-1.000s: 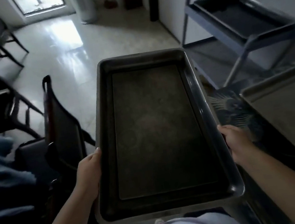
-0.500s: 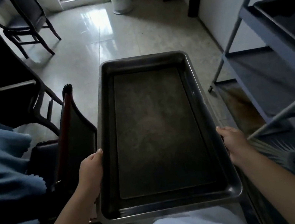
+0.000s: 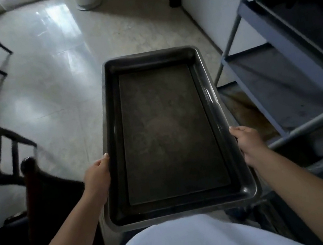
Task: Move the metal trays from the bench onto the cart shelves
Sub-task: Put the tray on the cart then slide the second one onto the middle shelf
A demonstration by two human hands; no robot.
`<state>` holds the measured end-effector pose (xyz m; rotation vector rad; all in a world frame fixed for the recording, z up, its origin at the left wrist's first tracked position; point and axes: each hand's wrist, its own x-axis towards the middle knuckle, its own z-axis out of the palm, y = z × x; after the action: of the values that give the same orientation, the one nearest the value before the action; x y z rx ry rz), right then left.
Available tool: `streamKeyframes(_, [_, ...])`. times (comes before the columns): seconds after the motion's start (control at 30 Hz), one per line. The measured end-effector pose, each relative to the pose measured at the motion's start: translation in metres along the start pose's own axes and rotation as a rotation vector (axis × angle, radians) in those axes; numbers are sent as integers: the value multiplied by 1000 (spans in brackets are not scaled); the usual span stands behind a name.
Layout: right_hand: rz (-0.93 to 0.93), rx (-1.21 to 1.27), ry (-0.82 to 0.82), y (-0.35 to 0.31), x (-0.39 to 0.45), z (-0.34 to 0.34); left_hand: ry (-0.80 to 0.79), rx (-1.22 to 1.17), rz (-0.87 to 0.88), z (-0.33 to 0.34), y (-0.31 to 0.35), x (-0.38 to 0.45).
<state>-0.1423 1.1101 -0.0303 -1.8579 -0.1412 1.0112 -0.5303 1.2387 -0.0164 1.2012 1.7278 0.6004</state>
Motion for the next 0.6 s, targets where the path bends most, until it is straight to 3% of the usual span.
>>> streamKeyframes(0.3, [151,232,341,-4,34,52,-287,343,191,60,106,182])
streamKeyframes(0.6, [240,414,578,16,53,18,-604,485,275,189,177,239])
